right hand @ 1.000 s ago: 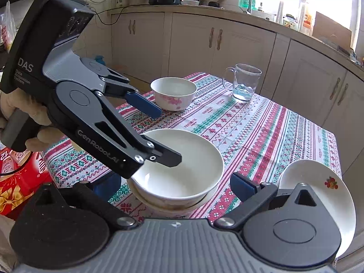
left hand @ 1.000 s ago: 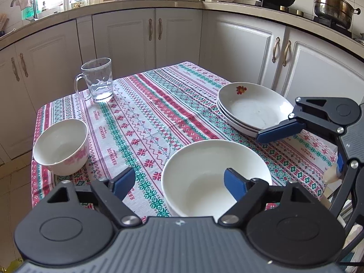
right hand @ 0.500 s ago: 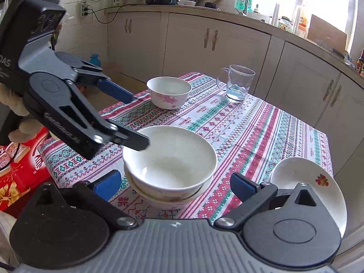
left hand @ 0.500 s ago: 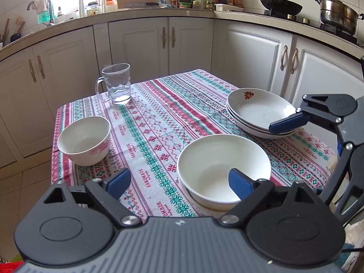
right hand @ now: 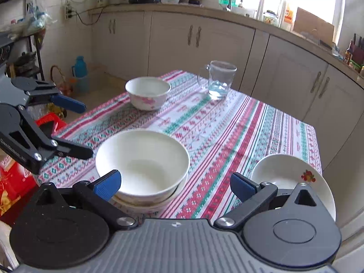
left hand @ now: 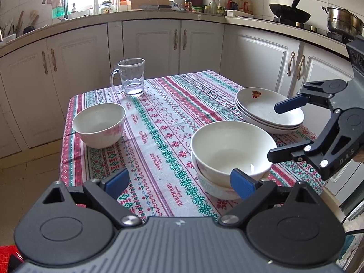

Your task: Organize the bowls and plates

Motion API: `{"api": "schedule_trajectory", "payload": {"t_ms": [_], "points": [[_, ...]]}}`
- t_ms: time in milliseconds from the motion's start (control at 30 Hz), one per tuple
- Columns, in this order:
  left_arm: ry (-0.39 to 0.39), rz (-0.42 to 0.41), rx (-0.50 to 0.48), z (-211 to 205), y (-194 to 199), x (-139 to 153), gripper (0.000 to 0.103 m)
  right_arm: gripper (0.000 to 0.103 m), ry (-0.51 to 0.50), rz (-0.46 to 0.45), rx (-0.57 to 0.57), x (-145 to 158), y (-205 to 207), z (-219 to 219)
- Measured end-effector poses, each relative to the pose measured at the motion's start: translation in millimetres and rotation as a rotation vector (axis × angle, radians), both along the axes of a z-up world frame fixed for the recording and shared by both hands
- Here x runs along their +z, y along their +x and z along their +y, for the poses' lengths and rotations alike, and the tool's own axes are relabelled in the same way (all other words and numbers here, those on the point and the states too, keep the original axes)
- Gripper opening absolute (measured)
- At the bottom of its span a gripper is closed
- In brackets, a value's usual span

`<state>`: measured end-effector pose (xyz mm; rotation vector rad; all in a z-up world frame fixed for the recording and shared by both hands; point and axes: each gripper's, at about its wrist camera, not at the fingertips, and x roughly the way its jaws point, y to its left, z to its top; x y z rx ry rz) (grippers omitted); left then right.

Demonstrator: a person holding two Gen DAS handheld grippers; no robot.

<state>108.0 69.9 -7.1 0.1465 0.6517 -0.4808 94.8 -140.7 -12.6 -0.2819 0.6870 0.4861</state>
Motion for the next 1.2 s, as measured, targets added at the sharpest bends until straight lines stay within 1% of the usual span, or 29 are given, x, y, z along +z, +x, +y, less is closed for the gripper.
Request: {"api": "schedule_trajectory", "payload": {"t_ms": [67, 167, 300, 467, 567, 733, 900, 1067, 1200], "points": [[-0.006, 0.002, 0.004, 3.9, 1.2, -1.6, 0.095, 0.103, -0.003, 0.004, 0.004, 0.5, -0.5, 0.8], [-0.014, -0.009, 0.021, 11.6, 4.1, -4.1, 0.095, 0.103, -0.039, -0.002, 0.014, 4.0, 2.3, 4.1], [-0.014, -0.024, 0.066, 24.4, 14.4, -8.9, 0.095, 0.103, -0.067, -0.008, 0.035, 14.9, 15.3, 10.9], [0.03, -0.058, 0.156, 38.2, 36.7, -16.4, 0.095, 0.103, -0.071, -0.007, 0.083, 31.4, 45.5, 23.5], [0.036, -0.072, 0.19, 44.3, 49.4, -19.7, 0.095, 0.103, -0.07, -0.003, 0.12, 39.5, 66.8, 34.4], [0.098, -0.093, 0.254, 43.0, 71.5, -27.8, 0.095, 0.103, -0.043, 0.025, 0.21, 48.7, 99.4, 51.4], [0.08, -0.106, 0.264, 40.1, 90.4, -31.8, 0.095, 0.103, -0.038, 0.053, 0.265, 51.0, 132.1, 71.6], [0.116, -0.149, 0.272, 31.7, 106.5, -34.9, 0.095, 0.103, -0.033, 0.085, 0.32, 50.6, 162.5, 90.3], [0.099, -0.147, 0.279, 30.1, 120.2, -39.8, 0.095, 0.103, -0.059, 0.099, 0.357, 45.8, 182.4, 106.5]]}}
